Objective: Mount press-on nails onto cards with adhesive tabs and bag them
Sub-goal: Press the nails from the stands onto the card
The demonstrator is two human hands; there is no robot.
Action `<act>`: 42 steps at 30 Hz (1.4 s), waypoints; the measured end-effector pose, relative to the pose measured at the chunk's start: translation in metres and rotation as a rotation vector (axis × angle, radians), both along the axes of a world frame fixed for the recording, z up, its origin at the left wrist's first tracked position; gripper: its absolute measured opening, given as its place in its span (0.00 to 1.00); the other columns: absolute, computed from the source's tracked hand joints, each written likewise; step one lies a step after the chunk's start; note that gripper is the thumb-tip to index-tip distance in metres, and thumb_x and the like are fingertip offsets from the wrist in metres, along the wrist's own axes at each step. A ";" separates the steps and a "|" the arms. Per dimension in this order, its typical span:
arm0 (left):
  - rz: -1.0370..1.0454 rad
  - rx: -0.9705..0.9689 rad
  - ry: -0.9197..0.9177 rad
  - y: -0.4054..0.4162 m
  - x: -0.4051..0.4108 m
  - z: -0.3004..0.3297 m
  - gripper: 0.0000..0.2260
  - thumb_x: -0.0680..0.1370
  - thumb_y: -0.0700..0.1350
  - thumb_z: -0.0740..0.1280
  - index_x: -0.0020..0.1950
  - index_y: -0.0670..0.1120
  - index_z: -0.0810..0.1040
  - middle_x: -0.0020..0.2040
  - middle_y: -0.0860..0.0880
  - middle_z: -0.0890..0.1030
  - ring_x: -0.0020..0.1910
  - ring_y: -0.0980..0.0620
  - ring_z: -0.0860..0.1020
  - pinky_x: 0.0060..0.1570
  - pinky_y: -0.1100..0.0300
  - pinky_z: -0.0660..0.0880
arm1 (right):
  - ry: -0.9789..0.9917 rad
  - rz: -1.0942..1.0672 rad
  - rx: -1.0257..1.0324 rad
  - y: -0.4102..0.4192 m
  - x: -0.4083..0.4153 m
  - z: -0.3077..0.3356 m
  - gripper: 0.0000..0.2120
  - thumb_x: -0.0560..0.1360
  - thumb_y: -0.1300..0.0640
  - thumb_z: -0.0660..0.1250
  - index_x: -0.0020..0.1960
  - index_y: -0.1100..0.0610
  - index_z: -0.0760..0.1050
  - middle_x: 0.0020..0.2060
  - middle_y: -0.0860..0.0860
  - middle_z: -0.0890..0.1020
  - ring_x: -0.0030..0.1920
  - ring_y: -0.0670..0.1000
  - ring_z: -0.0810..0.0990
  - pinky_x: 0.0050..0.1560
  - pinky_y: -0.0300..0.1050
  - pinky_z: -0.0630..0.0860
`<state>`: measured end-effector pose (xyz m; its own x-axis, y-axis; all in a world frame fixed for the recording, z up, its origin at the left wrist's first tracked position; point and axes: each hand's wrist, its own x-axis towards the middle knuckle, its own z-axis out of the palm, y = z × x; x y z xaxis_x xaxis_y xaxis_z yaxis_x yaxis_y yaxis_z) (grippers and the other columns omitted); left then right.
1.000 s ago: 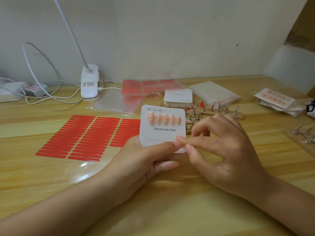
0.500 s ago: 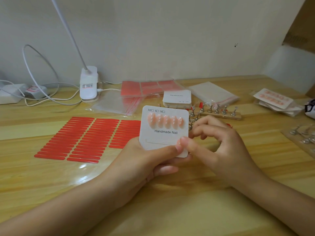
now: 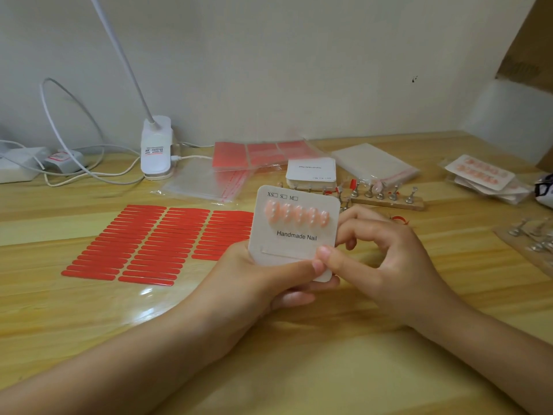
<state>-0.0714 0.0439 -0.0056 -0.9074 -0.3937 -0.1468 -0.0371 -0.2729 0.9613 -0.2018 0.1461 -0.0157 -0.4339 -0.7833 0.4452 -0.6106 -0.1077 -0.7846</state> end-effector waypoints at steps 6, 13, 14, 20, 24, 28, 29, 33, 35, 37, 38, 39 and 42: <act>0.001 -0.001 -0.007 -0.001 0.000 -0.001 0.13 0.61 0.44 0.72 0.44 0.51 0.85 0.43 0.45 0.85 0.43 0.52 0.84 0.33 0.69 0.77 | 0.018 0.017 -0.015 0.001 0.000 0.003 0.09 0.65 0.57 0.69 0.29 0.49 0.71 0.33 0.40 0.73 0.36 0.43 0.70 0.42 0.29 0.65; -0.032 0.015 -0.022 -0.001 0.000 0.001 0.13 0.62 0.45 0.73 0.45 0.52 0.84 0.44 0.46 0.85 0.44 0.52 0.84 0.35 0.69 0.77 | -0.007 0.038 0.012 0.003 -0.006 0.005 0.11 0.66 0.48 0.69 0.33 0.56 0.77 0.34 0.48 0.76 0.37 0.47 0.72 0.44 0.33 0.68; -0.036 0.011 -0.031 -0.001 0.000 0.001 0.13 0.62 0.46 0.73 0.45 0.52 0.84 0.44 0.47 0.85 0.44 0.52 0.83 0.35 0.69 0.77 | -0.048 0.041 -0.006 0.003 -0.008 0.006 0.12 0.68 0.47 0.69 0.34 0.56 0.77 0.34 0.50 0.77 0.38 0.49 0.74 0.43 0.33 0.69; -0.113 0.032 -0.081 -0.004 0.002 0.005 0.11 0.67 0.49 0.75 0.48 0.52 0.83 0.47 0.45 0.85 0.47 0.50 0.83 0.35 0.67 0.78 | -0.125 0.004 0.046 0.003 -0.016 0.007 0.11 0.67 0.47 0.63 0.33 0.53 0.76 0.28 0.47 0.76 0.34 0.47 0.73 0.40 0.33 0.68; -0.080 -0.139 -0.090 -0.008 0.006 0.012 0.16 0.67 0.59 0.69 0.47 0.50 0.84 0.44 0.44 0.85 0.42 0.46 0.84 0.35 0.61 0.80 | -0.168 0.036 0.127 0.005 -0.022 0.007 0.12 0.69 0.45 0.62 0.33 0.51 0.77 0.32 0.49 0.79 0.39 0.53 0.76 0.46 0.45 0.71; 0.187 -0.568 -0.046 -0.019 0.010 0.011 0.19 0.70 0.65 0.65 0.38 0.48 0.79 0.29 0.48 0.80 0.25 0.53 0.76 0.26 0.64 0.71 | -0.131 0.005 0.180 0.007 -0.032 0.003 0.13 0.74 0.55 0.64 0.32 0.53 0.77 0.31 0.54 0.77 0.35 0.54 0.73 0.40 0.44 0.70; 0.232 -0.758 -0.018 -0.021 0.012 0.008 0.19 0.70 0.64 0.61 0.37 0.49 0.76 0.28 0.50 0.78 0.24 0.57 0.73 0.26 0.67 0.68 | -0.102 0.001 0.198 0.007 -0.033 0.002 0.13 0.74 0.56 0.64 0.31 0.53 0.77 0.29 0.52 0.76 0.32 0.49 0.72 0.36 0.39 0.68; 0.154 -1.278 0.097 -0.022 0.013 0.000 0.10 0.73 0.55 0.59 0.36 0.53 0.72 0.29 0.56 0.73 0.29 0.60 0.70 0.28 0.66 0.67 | 0.111 -0.100 0.298 0.007 -0.032 -0.003 0.13 0.72 0.56 0.64 0.30 0.54 0.74 0.26 0.48 0.74 0.30 0.43 0.70 0.33 0.32 0.64; 0.071 -1.424 0.104 -0.018 0.013 -0.003 0.10 0.74 0.51 0.60 0.38 0.50 0.77 0.33 0.58 0.75 0.32 0.60 0.73 0.29 0.60 0.72 | 0.281 -0.167 0.329 0.007 -0.031 -0.003 0.13 0.71 0.51 0.62 0.28 0.51 0.71 0.27 0.45 0.74 0.34 0.45 0.71 0.38 0.32 0.61; -0.004 -1.501 0.093 -0.017 0.012 -0.003 0.12 0.73 0.49 0.60 0.42 0.48 0.82 0.37 0.55 0.79 0.35 0.54 0.77 0.30 0.58 0.75 | 0.422 -0.203 0.361 0.007 -0.029 -0.002 0.11 0.69 0.48 0.61 0.29 0.49 0.71 0.29 0.45 0.74 0.36 0.45 0.71 0.44 0.37 0.59; -0.041 -1.514 0.076 -0.017 0.012 -0.002 0.12 0.73 0.48 0.59 0.43 0.47 0.82 0.38 0.53 0.80 0.36 0.52 0.78 0.30 0.58 0.76 | 0.457 -0.213 0.372 0.006 -0.028 -0.002 0.11 0.69 0.47 0.61 0.30 0.49 0.71 0.30 0.45 0.75 0.38 0.43 0.72 0.45 0.39 0.57; -0.071 -1.519 0.060 -0.018 0.011 -0.001 0.13 0.73 0.48 0.59 0.43 0.47 0.83 0.39 0.53 0.81 0.37 0.52 0.79 0.31 0.57 0.76 | 0.471 -0.220 0.378 0.006 -0.028 -0.002 0.11 0.68 0.46 0.61 0.30 0.49 0.72 0.31 0.45 0.75 0.39 0.43 0.72 0.45 0.39 0.56; -0.119 -1.517 0.021 -0.021 0.011 0.000 0.14 0.73 0.49 0.58 0.42 0.48 0.83 0.40 0.54 0.80 0.38 0.54 0.78 0.32 0.57 0.76 | 0.469 -0.240 0.349 0.006 -0.029 -0.001 0.12 0.68 0.44 0.61 0.31 0.50 0.73 0.31 0.44 0.75 0.38 0.42 0.72 0.45 0.38 0.57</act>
<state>-0.0602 0.0232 -0.0056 -0.9404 -0.0827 0.3299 0.0300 0.9460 0.3228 -0.2310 0.1518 -0.0171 -0.4363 -0.8218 0.3665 -0.8734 0.2888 -0.3920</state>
